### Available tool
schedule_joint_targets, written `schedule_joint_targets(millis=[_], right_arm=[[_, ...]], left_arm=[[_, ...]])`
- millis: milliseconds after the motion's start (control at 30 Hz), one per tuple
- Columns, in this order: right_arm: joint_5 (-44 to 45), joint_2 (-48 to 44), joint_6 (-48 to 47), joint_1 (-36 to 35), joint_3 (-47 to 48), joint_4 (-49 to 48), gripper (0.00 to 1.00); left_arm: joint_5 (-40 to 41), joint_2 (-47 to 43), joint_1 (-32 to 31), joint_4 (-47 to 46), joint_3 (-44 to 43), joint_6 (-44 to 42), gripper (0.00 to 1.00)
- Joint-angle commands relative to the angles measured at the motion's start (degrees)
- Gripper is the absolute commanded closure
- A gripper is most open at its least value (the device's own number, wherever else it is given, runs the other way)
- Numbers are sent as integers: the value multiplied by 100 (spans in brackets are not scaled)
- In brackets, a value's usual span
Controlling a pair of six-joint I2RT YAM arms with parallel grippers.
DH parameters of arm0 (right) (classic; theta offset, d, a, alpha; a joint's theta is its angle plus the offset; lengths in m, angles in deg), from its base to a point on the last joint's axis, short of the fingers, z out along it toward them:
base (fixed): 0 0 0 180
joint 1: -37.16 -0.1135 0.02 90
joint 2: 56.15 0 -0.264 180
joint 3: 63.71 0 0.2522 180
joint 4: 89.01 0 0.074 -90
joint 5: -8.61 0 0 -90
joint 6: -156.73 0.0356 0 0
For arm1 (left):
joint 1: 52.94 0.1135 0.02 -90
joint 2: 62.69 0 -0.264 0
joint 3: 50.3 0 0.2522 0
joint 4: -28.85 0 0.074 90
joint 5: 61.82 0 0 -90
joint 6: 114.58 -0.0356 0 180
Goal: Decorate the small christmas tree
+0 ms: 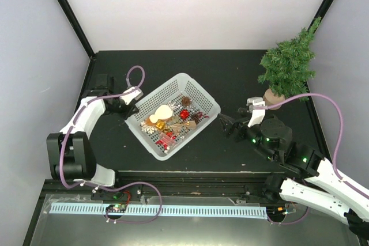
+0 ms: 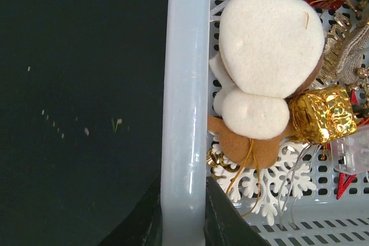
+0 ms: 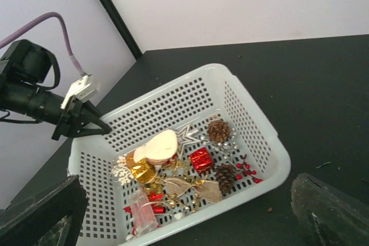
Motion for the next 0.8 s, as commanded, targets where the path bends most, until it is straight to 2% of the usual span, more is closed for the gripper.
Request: schedule_joint_targets(millis=[0,167,300,467,767], right_arm=[[180,-52,-58,16,-79,64,3],[164,198,-1,19,30,185,3],[84,437,49,19,103,205,3],[62,689,90,19,189,224,3],[201,1081,-79,19,578,459,3]], left_arm=[[-522,-366,504,206,240,-561,98],[-726,-619,1152,598,582,-1062,97],[-791,-804,1737,470,943,-1323,97],[-1090,-666,2318,696,935,-1561,97],[-1155,-700,2672,994,1081,-2074,96]])
